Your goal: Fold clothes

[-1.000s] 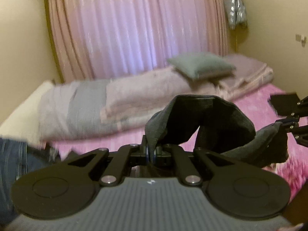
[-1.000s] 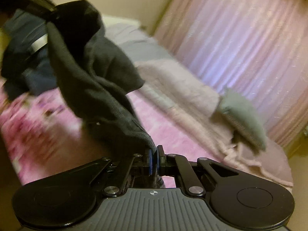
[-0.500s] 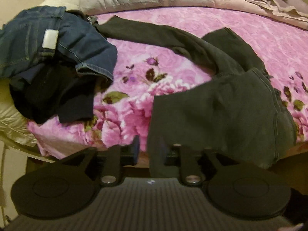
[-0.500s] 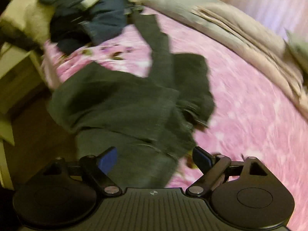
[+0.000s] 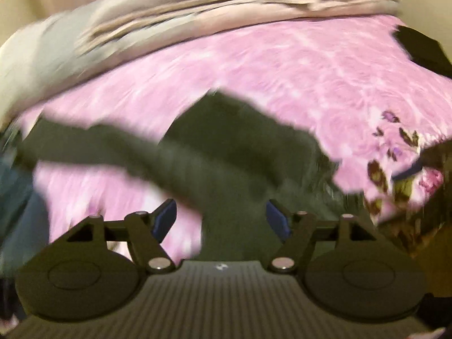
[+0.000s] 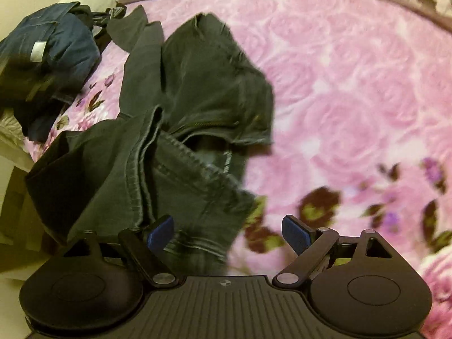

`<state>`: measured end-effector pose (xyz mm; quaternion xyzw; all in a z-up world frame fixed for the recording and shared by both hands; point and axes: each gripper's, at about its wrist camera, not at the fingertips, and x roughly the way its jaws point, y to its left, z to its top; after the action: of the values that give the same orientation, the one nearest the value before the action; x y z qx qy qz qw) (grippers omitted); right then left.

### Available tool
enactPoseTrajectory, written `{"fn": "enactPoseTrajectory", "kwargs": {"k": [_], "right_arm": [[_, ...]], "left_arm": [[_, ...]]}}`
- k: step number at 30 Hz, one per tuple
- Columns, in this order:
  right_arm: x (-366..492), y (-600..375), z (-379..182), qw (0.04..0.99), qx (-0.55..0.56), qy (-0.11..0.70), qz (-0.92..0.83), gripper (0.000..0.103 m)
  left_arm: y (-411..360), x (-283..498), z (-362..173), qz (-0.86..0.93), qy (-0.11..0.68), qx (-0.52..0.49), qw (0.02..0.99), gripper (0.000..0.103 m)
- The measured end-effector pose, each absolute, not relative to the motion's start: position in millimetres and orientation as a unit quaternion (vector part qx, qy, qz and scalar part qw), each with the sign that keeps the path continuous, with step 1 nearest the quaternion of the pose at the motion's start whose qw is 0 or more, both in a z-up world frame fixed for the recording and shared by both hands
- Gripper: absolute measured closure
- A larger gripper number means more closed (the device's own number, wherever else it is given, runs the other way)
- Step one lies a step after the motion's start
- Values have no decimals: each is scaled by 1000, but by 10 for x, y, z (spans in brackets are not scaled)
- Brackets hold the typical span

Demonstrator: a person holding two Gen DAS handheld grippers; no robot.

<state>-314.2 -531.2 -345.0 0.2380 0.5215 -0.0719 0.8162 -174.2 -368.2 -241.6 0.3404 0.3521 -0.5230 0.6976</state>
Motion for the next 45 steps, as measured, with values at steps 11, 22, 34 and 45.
{"fn": "enactPoseTrajectory", "kwargs": {"k": [11, 22, 34, 45], "right_arm": [[-2422, -5688, -3662, 845, 274, 436, -145, 16], [-2988, -5900, -3379, 831, 370, 380, -168, 88], [-5218, -6593, -2339, 835, 283, 319, -347, 88], [-6377, -6633, -2741, 787, 334, 335, -396, 19]], "left_arm": [[-5139, -897, -3289, -659, 296, 505, 472, 36], [-5151, -1303, -2615, -705, 198, 484, 479, 98], [-6744, -3196, -1862, -790, 89, 378, 474, 96], [-6411, -3556, -2301, -753, 163, 432, 468, 44]]}}
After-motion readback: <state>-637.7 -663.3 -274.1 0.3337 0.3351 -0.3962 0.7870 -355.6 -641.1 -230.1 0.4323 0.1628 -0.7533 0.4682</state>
